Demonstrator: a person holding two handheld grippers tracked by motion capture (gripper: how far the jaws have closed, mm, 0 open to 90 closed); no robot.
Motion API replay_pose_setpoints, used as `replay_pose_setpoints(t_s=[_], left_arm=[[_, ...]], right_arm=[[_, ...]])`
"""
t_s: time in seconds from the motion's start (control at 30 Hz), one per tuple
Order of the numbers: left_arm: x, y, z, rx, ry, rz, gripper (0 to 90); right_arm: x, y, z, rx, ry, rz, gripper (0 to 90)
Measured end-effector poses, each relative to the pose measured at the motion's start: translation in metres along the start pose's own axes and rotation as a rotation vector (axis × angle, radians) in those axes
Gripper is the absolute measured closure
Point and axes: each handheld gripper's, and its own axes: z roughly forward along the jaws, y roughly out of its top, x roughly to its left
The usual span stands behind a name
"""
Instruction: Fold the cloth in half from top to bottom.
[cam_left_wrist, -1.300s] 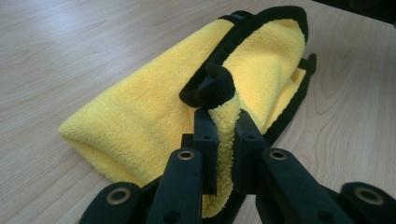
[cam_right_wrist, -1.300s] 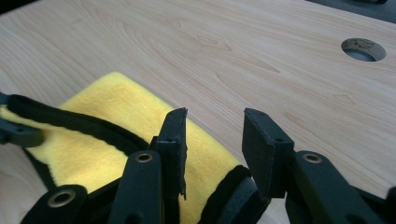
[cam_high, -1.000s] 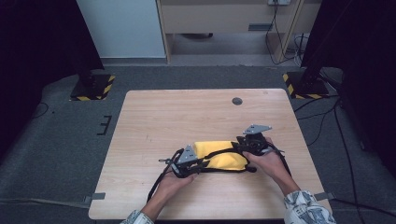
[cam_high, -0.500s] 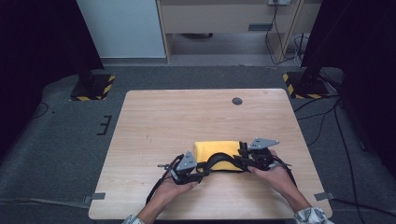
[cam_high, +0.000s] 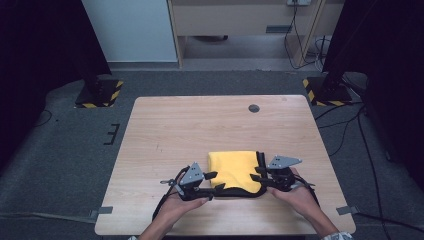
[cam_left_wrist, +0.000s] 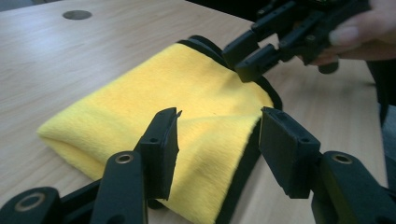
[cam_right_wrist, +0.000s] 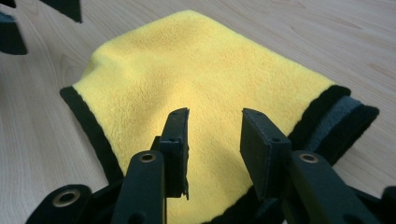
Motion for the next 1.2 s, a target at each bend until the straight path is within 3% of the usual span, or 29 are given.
replay_pose_setpoints(t_s=[0.17,0.33,0.53,0.67,0.77,0.93,1.03,1.2], left_arm=[[0.007,-0.002,0.011,0.028,0.054,0.012,45.3],[0.01,-0.008,0.019,0.074,0.075,0.036,44.8],[0.011,-0.009,0.013,0.068,0.086,0.032,43.9],[0.014,-0.006,0.006,0.062,0.113,0.029,39.8],[0.02,-0.004,0.001,0.065,0.141,0.02,33.8],[0.033,-0.007,-0.006,0.08,0.188,-0.021,19.8],[0.04,-0.009,-0.008,0.098,0.209,-0.046,15.4],[0.051,-0.014,-0.013,0.131,0.233,-0.077,11.1]], right_arm=[[0.008,0.008,0.007,-0.017,0.009,-0.01,55.6],[0.022,0.009,0.023,0.019,0.026,-0.048,51.5],[0.036,0.001,0.034,0.083,0.044,-0.11,49.2],[0.035,0.004,0.029,0.059,0.035,-0.104,44.1],[0.026,0.01,0.017,-0.01,-0.005,-0.068,35.6],[0.006,0.016,0.0,-0.1,-0.129,0.014,19.8],[-0.006,0.015,-0.007,-0.116,-0.18,0.06,14.7],[-0.021,0.012,-0.017,-0.137,-0.231,0.094,11.7]])
